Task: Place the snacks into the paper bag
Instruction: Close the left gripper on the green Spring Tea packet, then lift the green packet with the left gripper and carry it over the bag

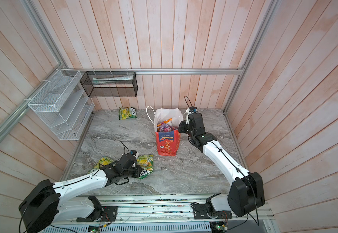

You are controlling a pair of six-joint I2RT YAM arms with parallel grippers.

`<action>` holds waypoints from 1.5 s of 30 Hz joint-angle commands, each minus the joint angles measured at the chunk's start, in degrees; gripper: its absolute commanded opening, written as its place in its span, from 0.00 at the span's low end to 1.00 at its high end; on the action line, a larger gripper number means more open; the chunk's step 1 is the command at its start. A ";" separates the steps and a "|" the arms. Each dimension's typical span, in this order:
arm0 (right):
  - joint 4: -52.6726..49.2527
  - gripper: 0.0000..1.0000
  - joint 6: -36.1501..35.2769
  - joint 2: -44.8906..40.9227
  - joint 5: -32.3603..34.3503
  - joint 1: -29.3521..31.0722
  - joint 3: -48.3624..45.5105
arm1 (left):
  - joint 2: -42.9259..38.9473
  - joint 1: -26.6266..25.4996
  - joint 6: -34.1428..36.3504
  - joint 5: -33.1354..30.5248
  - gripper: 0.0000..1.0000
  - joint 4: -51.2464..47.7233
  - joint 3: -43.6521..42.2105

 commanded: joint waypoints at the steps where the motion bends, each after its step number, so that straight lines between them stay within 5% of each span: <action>1: -1.57 0.00 -0.82 0.61 0.54 0.40 -0.85 | -6.18 -0.08 0.63 -0.76 0.00 -0.11 0.04; 12: -1.59 0.00 -0.80 -0.21 0.52 0.46 -0.92 | -16.85 -0.09 -1.68 -5.41 0.00 -9.58 14.03; 27: -1.46 0.00 -0.85 -0.12 0.82 0.55 -0.97 | -15.36 -0.13 -2.25 -5.26 0.00 -11.86 37.47; 37: -1.37 0.00 -0.96 -0.34 0.86 0.51 -1.00 | -3.69 -3.74 -3.69 1.15 0.00 -3.08 48.08; 45: -1.35 0.00 -0.83 -0.29 0.69 0.49 -0.94 | 11.16 -5.07 -0.29 -2.98 0.00 -5.43 59.19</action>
